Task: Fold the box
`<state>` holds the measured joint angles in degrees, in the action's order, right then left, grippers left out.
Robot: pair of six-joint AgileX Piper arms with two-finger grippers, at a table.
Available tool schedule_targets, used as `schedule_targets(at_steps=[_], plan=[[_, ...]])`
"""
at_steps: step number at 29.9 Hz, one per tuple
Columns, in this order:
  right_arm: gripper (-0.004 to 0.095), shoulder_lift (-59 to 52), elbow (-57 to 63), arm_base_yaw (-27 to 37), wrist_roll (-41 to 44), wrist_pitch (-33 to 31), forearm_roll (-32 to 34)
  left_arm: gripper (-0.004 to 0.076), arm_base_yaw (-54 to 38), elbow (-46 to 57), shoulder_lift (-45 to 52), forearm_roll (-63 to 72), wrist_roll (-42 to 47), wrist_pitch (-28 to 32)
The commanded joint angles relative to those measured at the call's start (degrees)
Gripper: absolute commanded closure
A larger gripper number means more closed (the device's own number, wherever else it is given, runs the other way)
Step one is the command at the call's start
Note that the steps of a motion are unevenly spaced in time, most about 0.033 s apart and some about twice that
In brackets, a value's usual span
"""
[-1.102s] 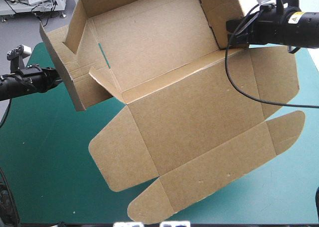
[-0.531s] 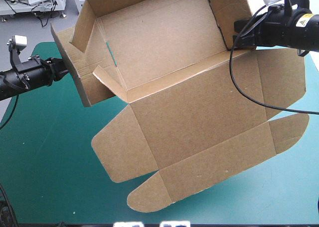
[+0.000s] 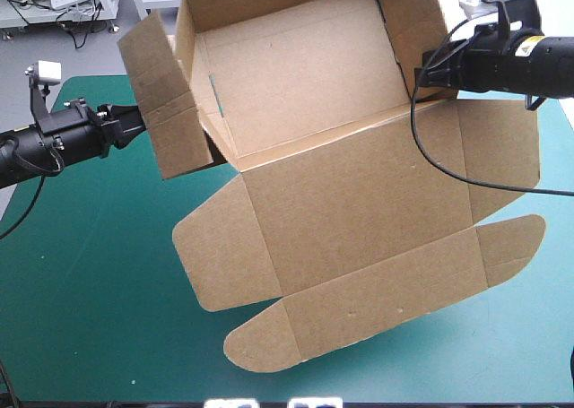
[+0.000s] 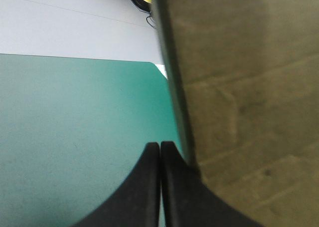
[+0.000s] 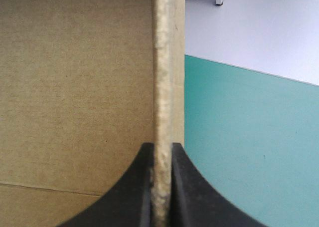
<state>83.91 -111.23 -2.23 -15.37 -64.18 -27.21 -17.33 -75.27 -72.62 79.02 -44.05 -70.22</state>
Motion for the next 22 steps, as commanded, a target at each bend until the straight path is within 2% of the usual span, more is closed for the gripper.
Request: schedule_targets(at_steps=[1, 7, 14, 18, 22], plan=[[0.0906, -2.5, 3.3, 0.5, 0.9, 7.3, -3.9, 0.0734, 0.3, -1.5, 1.8, 6.2, 0.5, -3.2], [0.0907, -4.5, 9.6, 0.5, 0.1, 12.2, -7.2, 0.0734, 0.3, -1.5, 1.8, 6.3, 0.5, -1.3], [0.0906, -4.7, 13.2, 0.2, -1.2, 13.8, -8.5, 0.0733, 0.3, -1.5, 1.8, 6.2, 0.5, -1.6], [0.0906, -4.7, 13.6, -2.3, -1.8, 15.1, -8.1, 0.0733, 0.3, -1.5, 1.8, 5.7, 0.5, -3.1], [0.0906, -4.6, 13.6, -5.9, 0.2, 18.1, -3.3, 0.0718, 0.3, -1.5, 1.8, 6.0, 0.5, -3.6]])
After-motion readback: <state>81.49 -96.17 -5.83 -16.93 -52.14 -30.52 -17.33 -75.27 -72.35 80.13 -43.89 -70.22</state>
